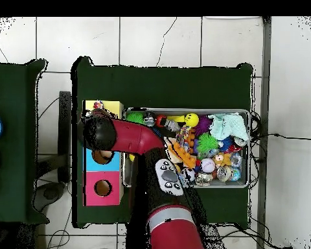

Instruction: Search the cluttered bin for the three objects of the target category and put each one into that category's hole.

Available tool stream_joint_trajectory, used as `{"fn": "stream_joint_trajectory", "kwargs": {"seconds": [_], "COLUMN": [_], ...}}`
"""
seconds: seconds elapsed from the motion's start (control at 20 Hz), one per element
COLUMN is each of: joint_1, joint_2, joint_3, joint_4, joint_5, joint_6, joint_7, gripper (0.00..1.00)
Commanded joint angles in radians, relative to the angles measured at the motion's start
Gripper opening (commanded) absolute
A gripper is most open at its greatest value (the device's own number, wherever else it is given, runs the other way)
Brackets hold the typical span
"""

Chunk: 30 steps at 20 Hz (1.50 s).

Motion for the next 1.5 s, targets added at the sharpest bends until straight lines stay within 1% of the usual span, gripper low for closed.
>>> {"fn": "stream_joint_trajectory", "kwargs": {"seconds": [0.05, 0.25, 0.35, 0.45, 0.5, 0.55, 0.65, 0.8, 1.0, 1.2, 1.5], "joint_1": [-0.063, -0.056, -0.048, -0.021, 0.006, 0.019, 0.043, 0.045, 0.047, 0.069, 0.076], "joint_2": [0.043, 0.032, 0.033, 0.043, 0.056, 0.067, 0.107, 0.175, 0.230, 0.259, 0.295], "joint_3": [0.091, 0.076, 0.066, 0.036, 0.003, -0.012, -0.038, -0.043, -0.050, -0.079, -0.088], "joint_4": [0.131, 0.144, 0.137, 0.112, 0.089, 0.076, 0.046, 0.003, -0.019, -0.036, -0.046], "joint_5": [-0.070, -0.084, -0.094, -0.109, -0.123, -0.131, -0.140, -0.159, -0.168, -0.172, -0.164], "joint_6": [-0.037, -0.015, -0.003, 0.030, 0.051, 0.056, 0.045, 0.023, -0.005, -0.011, -0.053], "joint_7": [0.084, 0.081, 0.074, 0.067, 0.065, 0.069, 0.080, 0.065, 0.073, 0.091, 0.111], "gripper": [0.00, 0.00, 0.00, 0.00, 0.00, 0.00, 0.00, 0.00, 0.00, 0.00, 0.00]}}
